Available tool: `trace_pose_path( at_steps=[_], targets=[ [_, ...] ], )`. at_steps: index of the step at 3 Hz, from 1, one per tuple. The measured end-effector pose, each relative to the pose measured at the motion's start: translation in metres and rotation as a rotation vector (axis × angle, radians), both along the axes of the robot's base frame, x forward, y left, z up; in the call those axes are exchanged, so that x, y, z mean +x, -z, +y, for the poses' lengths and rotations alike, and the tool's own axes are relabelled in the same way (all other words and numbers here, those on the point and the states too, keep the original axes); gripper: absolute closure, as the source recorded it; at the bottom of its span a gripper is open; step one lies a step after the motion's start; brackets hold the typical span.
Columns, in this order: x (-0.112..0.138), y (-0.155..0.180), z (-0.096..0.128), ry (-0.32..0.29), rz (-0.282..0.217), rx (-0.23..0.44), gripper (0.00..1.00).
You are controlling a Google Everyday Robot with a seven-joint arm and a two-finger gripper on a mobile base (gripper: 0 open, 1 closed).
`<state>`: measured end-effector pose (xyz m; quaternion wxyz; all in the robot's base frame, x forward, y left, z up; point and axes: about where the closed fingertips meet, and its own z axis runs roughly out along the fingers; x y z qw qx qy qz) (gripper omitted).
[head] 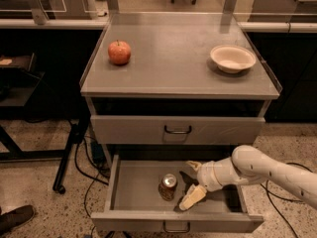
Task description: Pick orange can from middle drawer and place on counter
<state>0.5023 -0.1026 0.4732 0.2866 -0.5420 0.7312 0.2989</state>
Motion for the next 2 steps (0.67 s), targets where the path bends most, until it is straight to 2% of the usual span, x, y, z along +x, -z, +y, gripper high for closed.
trace_pose_path(
  at_steps=[1,2],
  targets=[
    [0.013,0.013,0.0,0.011,-0.014,0.006,0.0],
    [0.019,0.03,0.0,0.019,-0.003,0.013,0.0]
  ],
)
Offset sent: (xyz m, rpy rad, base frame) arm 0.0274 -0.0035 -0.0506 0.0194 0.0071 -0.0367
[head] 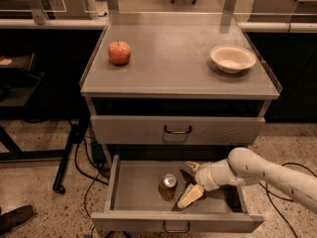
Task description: Pick orange can from middle drawer and place on counter
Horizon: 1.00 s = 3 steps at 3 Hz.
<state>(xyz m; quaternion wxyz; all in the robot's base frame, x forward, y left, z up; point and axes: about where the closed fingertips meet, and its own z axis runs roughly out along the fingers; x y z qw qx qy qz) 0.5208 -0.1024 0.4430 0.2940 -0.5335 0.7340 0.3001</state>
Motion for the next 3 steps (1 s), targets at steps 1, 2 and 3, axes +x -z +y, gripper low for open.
trace_pose_path(
  at_steps=[1,2,3],
  targets=[
    [0.009,0.012,0.001,0.003,0.008,0.01,0.0],
    [0.018,0.019,0.003,-0.004,0.014,0.018,0.0],
    [0.022,0.025,0.005,0.009,0.028,0.038,0.0]
  ],
)
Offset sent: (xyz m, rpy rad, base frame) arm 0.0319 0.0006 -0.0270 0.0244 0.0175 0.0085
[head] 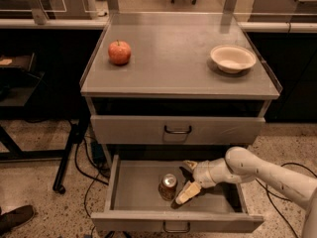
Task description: Pick orange can from middle drawer and place on counter
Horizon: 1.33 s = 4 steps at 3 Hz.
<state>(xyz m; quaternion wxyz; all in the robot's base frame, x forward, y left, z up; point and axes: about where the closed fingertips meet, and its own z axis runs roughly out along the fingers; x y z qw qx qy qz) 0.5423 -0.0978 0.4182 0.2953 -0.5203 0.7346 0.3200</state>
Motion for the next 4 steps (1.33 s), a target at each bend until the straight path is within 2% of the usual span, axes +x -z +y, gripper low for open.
trace_pose_path(
  at_steps=[1,2,3,4],
  targets=[
    [-0.026,-0.005,0.008,0.008,0.037,0.036,0.0],
    [-0.024,-0.008,0.014,-0.005,0.031,0.038,0.0],
    [-0.009,-0.009,0.029,-0.042,0.021,0.051,0.0],
    [-0.009,-0.009,0.03,-0.042,0.021,0.052,0.0]
  ],
)
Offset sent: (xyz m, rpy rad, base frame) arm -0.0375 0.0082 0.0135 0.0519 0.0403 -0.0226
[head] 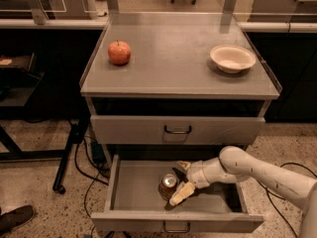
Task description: Pick orange can from middle drawer and place on counter
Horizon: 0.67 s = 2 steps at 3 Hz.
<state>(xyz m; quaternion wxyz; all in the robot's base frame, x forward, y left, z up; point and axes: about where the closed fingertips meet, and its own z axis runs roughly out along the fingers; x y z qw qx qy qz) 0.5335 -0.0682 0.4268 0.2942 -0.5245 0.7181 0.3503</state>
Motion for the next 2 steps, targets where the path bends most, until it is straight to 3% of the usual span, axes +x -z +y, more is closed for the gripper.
trace_pose_path(
  at_steps=[2],
  targets=[
    [0.0017,0.0206,0.017,0.02,0.019,0.055,0.0]
  ],
)
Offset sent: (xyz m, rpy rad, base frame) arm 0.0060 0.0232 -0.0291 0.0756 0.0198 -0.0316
